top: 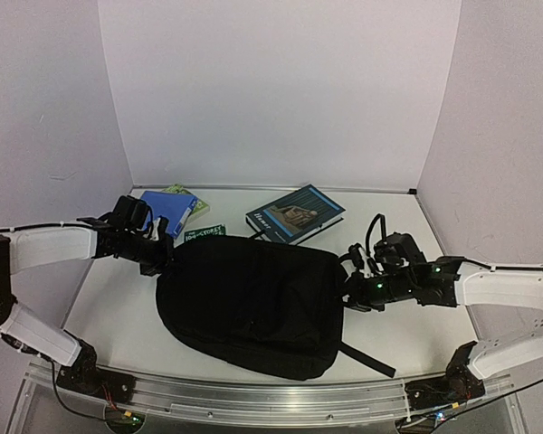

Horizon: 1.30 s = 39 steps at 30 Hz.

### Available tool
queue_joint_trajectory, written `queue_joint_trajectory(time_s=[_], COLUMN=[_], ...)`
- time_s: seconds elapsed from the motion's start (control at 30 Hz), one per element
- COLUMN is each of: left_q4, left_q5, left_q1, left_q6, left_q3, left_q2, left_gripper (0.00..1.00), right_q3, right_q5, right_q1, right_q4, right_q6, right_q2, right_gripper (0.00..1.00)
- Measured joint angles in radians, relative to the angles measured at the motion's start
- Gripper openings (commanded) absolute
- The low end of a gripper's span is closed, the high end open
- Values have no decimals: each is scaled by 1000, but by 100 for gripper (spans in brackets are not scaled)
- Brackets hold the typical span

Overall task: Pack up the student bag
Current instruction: Adjust the student bag at the center of the board, then unzip the student bag at the center of the board.

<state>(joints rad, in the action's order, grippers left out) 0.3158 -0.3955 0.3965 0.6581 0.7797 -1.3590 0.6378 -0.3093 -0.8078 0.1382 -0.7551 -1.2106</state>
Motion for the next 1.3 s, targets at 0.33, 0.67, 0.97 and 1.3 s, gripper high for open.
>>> queue_joint_trajectory(time_s=[0.33,0.67,0.97,1.3], left_q4=[-68,-2,95,177], left_q5=[42,182,276,251], left_q1=[-38,-38,-40,-36], left_q6=[-141,-129,-18,-29], left_q3=[125,53,-23,-13], left_q2=[-111,289,426,341], left_gripper=[98,100,99,97], right_q3=[100,375,555,606], right_q5=[94,129,163,163], right_q1=[-18,-111,-375,-421], right_q4=[187,241,244,266], right_q6=[-4,82,116,106], right_q2=[99,27,-319,-510], right_gripper=[66,59,52,38])
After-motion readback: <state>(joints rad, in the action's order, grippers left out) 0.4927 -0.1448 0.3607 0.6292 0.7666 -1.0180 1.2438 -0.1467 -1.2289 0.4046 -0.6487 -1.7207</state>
